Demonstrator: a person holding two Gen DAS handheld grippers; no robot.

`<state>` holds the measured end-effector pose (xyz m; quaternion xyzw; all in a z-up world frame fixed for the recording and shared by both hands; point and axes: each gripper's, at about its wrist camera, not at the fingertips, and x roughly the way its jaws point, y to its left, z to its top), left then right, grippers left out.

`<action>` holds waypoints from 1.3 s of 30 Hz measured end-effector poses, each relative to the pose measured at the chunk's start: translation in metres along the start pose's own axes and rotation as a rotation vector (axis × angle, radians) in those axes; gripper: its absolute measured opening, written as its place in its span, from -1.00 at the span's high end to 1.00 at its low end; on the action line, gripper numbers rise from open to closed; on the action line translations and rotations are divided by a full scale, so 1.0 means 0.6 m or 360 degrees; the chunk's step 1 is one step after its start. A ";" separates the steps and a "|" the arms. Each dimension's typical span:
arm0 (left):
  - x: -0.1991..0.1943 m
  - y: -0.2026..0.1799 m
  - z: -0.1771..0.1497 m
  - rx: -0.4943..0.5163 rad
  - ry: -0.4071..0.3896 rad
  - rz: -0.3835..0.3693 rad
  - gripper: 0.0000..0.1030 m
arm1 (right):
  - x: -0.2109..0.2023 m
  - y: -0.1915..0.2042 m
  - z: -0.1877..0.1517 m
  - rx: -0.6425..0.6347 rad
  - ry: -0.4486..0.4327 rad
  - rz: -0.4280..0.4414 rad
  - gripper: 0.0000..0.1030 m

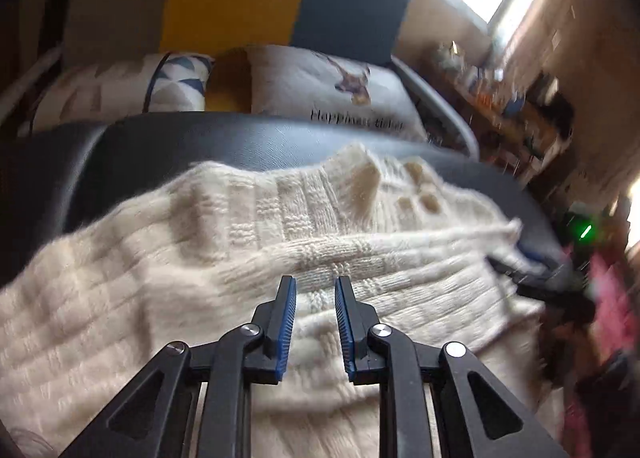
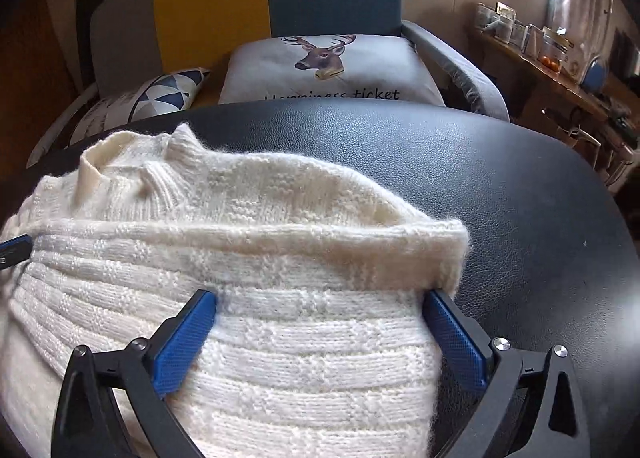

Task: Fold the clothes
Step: 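Grasp the other sleeve cuff with the left gripper and lift it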

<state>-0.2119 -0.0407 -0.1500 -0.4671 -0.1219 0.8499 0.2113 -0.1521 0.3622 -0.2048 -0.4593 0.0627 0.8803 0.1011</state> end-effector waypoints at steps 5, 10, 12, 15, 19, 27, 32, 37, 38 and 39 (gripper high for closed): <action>-0.113 0.100 -0.016 -0.0458 -0.0122 -0.0204 0.60 | -0.062 0.027 0.002 0.0037 -0.0119 -0.0007 -1.00; -0.261 0.275 -0.121 -0.0911 -0.0279 -0.0119 0.54 | -0.126 0.142 -0.009 -0.0036 -0.0186 0.0349 -1.00; -0.316 0.337 -0.166 -0.1072 -0.0352 -0.0060 0.46 | -0.137 0.201 -0.017 -0.0108 -0.0171 0.0448 -1.00; -0.392 0.426 -0.237 -0.1321 -0.0457 0.0039 0.34 | -0.135 0.284 -0.029 -0.0209 -0.0138 0.0518 -1.00; -0.431 0.511 -0.317 -0.1676 -0.0544 -0.0008 0.25 | -0.126 0.371 -0.044 -0.0343 -0.0085 0.0534 -1.00; -0.409 0.570 -0.359 -0.1969 -0.0645 -0.0188 0.08 | -0.128 0.412 -0.053 -0.0359 -0.0051 0.0502 -1.00; -0.385 0.586 -0.335 -0.2095 -0.0699 -0.0209 0.08 | -0.118 0.406 -0.045 -0.0348 -0.0025 0.0460 -1.00; -0.354 0.595 -0.342 -0.2350 -0.0776 -0.0301 0.51 | -0.078 0.392 -0.048 -0.0253 0.0079 0.0465 -1.00; -0.346 0.597 -0.344 -0.2379 -0.0771 -0.0307 0.84 | -0.066 0.390 -0.051 -0.0238 0.0118 0.0467 -1.00; -0.339 0.599 -0.346 -0.2409 -0.0765 -0.0313 0.86 | -0.059 0.391 -0.055 -0.0246 0.0132 0.0458 -1.00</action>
